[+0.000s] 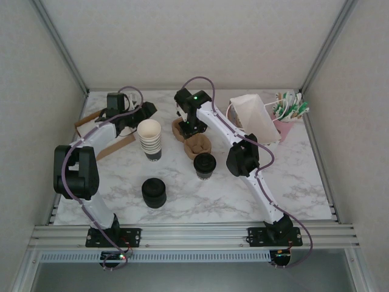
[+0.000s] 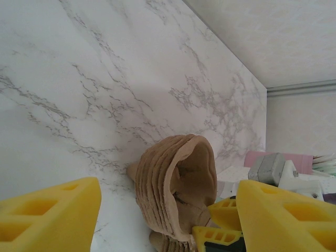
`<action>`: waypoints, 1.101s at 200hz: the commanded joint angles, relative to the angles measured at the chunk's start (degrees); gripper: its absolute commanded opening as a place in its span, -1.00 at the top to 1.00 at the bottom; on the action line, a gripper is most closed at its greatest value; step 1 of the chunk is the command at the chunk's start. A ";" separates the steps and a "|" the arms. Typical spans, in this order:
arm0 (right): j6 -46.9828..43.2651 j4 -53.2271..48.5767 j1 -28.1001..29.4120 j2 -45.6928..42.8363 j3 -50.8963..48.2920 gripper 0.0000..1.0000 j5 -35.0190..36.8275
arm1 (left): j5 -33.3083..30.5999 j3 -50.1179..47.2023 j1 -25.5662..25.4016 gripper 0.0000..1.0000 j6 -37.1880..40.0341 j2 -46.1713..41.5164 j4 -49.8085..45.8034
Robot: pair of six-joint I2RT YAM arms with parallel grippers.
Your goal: Pack the takeout coffee
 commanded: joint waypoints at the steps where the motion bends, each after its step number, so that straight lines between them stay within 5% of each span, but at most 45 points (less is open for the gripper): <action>1: -0.14 -0.33 -0.05 -2.60 1.53 0.29 -1.10 | -0.32 1.81 0.58 -0.37 0.91 -0.61 0.24; 132: 2.20 1.99 -0.79 -4.26 0.71 0.36 -2.77 | 1.44 8.50 1.22 -0.15 2.06 4.61 -1.81; 220: 3.87 2.86 -1.68 -3.06 0.74 0.37 -3.39 | 10.78 19.36 -2.21 -0.42 3.18 15.19 -3.85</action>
